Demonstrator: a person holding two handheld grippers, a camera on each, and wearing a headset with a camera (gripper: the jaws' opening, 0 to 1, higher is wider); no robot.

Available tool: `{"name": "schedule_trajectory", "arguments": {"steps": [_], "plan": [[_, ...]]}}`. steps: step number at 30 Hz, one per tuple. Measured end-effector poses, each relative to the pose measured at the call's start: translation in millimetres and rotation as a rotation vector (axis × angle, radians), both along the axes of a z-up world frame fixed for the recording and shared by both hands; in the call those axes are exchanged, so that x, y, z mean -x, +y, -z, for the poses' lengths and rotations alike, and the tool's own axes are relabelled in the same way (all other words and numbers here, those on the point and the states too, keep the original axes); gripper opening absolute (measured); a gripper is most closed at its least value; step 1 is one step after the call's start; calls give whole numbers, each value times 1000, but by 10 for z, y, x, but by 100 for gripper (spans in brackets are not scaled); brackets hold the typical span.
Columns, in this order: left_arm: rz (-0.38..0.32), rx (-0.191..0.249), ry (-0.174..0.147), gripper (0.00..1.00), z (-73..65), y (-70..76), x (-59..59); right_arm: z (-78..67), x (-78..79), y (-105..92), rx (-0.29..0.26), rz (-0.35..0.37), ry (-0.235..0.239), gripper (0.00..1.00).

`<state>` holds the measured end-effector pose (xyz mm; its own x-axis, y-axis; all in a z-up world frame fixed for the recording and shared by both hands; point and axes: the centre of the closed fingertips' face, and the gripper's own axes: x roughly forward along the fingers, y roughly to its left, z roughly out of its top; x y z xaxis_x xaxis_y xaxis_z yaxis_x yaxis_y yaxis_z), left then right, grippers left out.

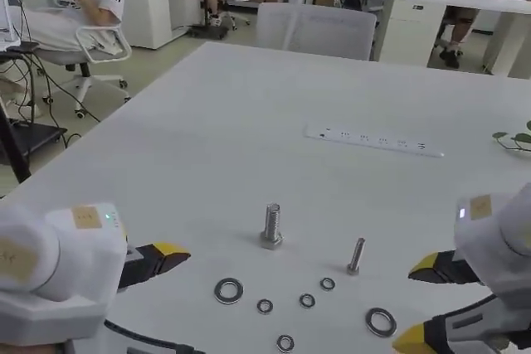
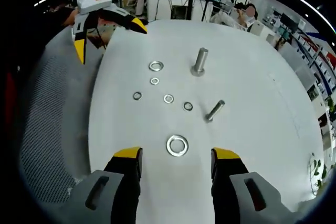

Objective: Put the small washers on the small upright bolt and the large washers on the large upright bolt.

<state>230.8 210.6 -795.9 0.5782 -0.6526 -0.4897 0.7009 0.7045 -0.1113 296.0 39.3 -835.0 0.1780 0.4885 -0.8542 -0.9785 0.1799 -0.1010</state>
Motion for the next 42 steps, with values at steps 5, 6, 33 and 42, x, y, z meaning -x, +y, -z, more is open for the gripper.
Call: {"name": "schedule_trajectory", "arguments": {"steps": [5, 6, 33, 42], "plan": [[3, -2, 1, 94, 6, -7, 5, 67, -13, 29, 30, -26, 14, 49], [3, -1, 1, 94, 7, -7, 6, 87, -9, 35, 39, -33, 19, 48], [13, 9, -3, 94, -10, -21, 13, 424, -57, 67, 199, -109, 91, 30], [9, 16, -11, 93, -38, -25, 6, 431, -62, 87, 229, -119, 112, 28]]}}
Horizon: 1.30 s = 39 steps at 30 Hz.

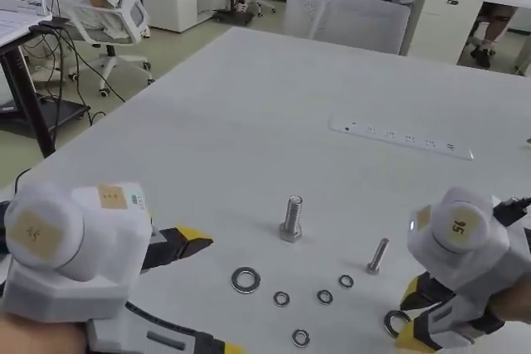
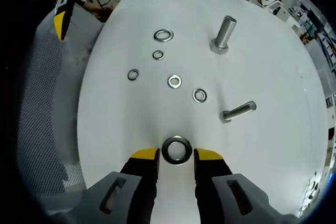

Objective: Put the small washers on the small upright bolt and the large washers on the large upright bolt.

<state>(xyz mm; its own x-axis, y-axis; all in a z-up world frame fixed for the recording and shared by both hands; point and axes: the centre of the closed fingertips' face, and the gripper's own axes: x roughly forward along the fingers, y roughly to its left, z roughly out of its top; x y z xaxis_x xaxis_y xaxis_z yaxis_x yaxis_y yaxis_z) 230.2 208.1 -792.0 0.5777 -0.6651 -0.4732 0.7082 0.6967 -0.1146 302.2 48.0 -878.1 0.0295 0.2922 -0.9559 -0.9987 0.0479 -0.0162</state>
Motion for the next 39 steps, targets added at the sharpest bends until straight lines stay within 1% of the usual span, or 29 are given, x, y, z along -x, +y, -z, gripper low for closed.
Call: {"name": "schedule_trajectory", "arguments": {"steps": [1, 2, 6, 16, 27, 33, 35, 39], "plan": [[-1, 0, -2, 93, -4, 1, -3, 5, 4, 2, 7, 4, 12, 27], [-2, 1, -3, 93, -5, 3, -3, 4, 1, 3, 11, 7, 13, 27], [-7, 5, -9, 93, -17, 11, -7, 1, -5, -7, 33, -3, 11, 25], [-5, 3, -10, 92, -11, -3, 9, 15, 2, -8, 71, -23, 13, 25], [-4, 6, -12, 92, 0, -4, 11, 4, 32, -28, 90, -37, 14, 24], [2, 6, -10, 91, 8, -16, 16, -74, 59, -58, 96, -39, 14, 24], [5, 5, -11, 91, 8, -20, 16, -103, 72, -76, 108, -46, 13, 24], [6, 8, -14, 91, 3, -20, 13, -237, 88, -71, 113, -60, -2, 24]]}}
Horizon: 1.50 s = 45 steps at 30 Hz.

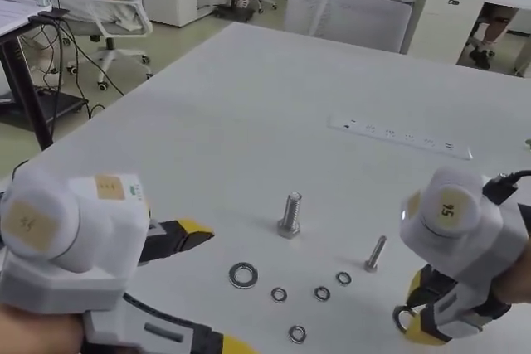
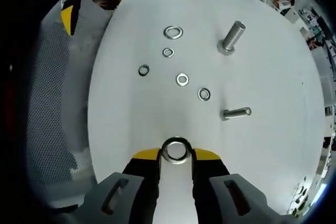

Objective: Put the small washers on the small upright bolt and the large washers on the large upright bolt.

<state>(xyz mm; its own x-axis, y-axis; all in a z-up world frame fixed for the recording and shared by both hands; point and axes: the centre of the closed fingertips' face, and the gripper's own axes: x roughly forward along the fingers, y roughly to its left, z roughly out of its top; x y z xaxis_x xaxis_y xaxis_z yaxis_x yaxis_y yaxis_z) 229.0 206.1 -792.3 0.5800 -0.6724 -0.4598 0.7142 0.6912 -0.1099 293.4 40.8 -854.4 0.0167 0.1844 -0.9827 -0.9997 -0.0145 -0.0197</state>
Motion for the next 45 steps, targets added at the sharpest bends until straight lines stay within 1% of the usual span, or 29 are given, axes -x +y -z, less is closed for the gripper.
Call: {"name": "schedule_trajectory", "arguments": {"steps": [3, 5, 11, 15, 17, 22, 29, 32, 39, 45], "plan": [[2, 2, -1, 91, -4, -3, 2, -126, -3, 11, -4, -8, -10, 24], [4, 2, -2, 91, -6, -4, 2, -234, -1, 33, -11, -18, -14, 24], [6, 3, -8, 91, -21, -5, 2, -461, 0, 96, -26, -38, -19, 24], [6, 4, -14, 91, -33, 0, 1, -612, -34, 144, -24, -61, -49, 24], [5, 3, -15, 92, -35, 6, 0, -698, -54, 189, -33, -66, -54, 24], [2, 5, -19, 92, -46, 15, -2, -881, -120, 324, -55, -88, -86, 24], [-7, 6, -24, 92, -60, 30, -13, -1008, -246, 520, -72, -118, -114, 24], [-15, 9, -29, 92, -74, 42, -27, -1022, -299, 592, -76, -126, -123, 24], [-41, 9, -44, 91, -106, 80, -70, -1070, -357, 782, -93, -155, -131, 24], [-72, 14, -59, 91, -148, 128, -115, -1059, -418, 932, -92, -188, -133, 24]]}}
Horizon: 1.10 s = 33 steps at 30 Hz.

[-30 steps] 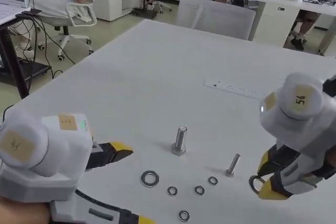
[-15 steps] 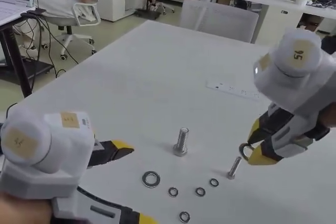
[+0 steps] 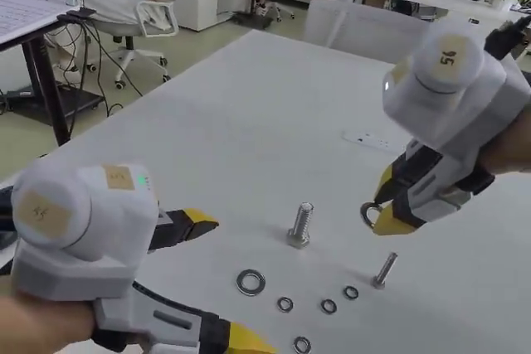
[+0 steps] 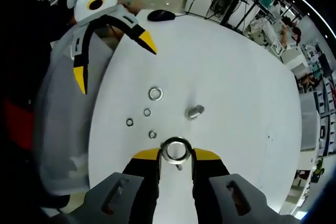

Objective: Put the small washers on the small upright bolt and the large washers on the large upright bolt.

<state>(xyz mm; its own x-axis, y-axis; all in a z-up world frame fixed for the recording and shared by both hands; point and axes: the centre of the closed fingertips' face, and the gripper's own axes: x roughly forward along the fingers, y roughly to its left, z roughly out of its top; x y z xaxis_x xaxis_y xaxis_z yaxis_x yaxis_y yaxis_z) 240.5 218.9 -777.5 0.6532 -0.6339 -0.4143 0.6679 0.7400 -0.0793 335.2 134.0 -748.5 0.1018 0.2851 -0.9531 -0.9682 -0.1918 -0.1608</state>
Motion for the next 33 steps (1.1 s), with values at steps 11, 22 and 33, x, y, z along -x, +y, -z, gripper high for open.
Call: {"name": "schedule_trajectory", "arguments": {"steps": [11, 22, 33], "plan": [[-48, -2, -13, 91, -27, 86, -50, 52, -141, 217, 19, -53, -5, 24], [-99, 14, -29, 91, -75, 176, -98, 139, -318, 434, 38, -100, -10, 24], [-130, 19, -52, 91, -168, 259, -163, 286, -364, 593, 53, -134, 10, 24]]}}
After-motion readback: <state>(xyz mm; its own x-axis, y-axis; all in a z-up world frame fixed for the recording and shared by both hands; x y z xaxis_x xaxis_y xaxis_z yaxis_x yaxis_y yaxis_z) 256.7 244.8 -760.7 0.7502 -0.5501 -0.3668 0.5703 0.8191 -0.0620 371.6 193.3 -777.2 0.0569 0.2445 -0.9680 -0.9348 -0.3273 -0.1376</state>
